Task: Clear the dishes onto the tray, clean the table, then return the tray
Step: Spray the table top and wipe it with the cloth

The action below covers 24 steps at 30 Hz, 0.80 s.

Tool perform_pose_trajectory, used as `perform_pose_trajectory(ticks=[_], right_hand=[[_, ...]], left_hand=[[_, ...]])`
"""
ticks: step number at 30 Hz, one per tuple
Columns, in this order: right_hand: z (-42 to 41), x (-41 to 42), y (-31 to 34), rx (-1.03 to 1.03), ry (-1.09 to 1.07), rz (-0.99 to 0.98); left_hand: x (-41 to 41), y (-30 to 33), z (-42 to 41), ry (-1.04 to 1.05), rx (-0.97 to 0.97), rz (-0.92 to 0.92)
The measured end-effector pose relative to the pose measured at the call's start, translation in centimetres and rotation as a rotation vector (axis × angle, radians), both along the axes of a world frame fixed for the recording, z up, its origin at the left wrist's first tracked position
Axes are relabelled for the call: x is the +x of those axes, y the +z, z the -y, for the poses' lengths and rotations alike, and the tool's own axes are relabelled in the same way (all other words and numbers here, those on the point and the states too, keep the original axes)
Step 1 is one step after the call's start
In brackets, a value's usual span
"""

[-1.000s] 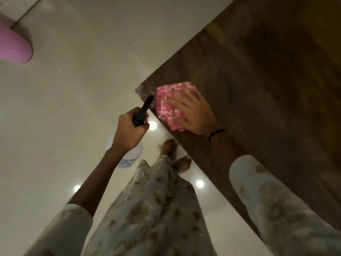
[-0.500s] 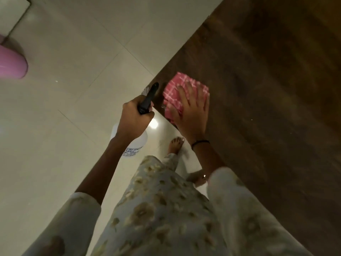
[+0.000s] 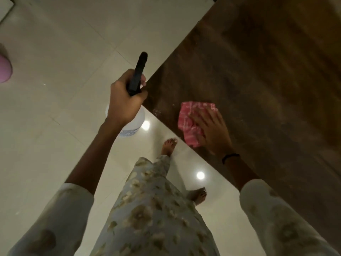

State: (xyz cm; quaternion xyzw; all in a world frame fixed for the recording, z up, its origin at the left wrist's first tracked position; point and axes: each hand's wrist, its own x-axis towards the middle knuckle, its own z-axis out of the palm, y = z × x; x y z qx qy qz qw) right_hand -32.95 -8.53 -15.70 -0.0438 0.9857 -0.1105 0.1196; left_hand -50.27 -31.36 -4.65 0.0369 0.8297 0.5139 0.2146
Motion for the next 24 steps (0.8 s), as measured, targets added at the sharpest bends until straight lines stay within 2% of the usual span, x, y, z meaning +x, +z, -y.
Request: perform_pose_trajectory(ticks=[5,9,12,16,19,22,24], right_hand=[[3.3,-5.6,-0.1,0.031,-0.395,-0.009],[6.5,-3.9,0.2,-0.029,-0.310,-0.063],[7.9,-2.0,0.7,-0.055,-0.414,-0.035],[10.2,-3.2,1.0,-0.064,-0.632,-0.016],[10.2,-3.5,1.5,-0.086,-0.628,0.019],[9.4,-3.4,2.0,-0.109,-0.546,0.107],[8.3,-3.5,2.8,-0.142,-0.470,0.133]], left_hand=[[-0.7,0.2,-2.7,-0.143,0.086,-0.165],[-0.2,-0.9,-3.8,-0.188,0.091,-0.232],[0.4,-1.3,-4.4,-0.126,0.144,-0.186],[1.6,-1.6,-4.4,-0.021,0.096,-0.004],[0.9,-2.1,-3.5,-0.067,0.068,0.086],[0.7,-1.9,-3.0,-0.187,0.057,0.055],[0.9,-1.1,-3.1,-0.154,-0.006,0.038]])
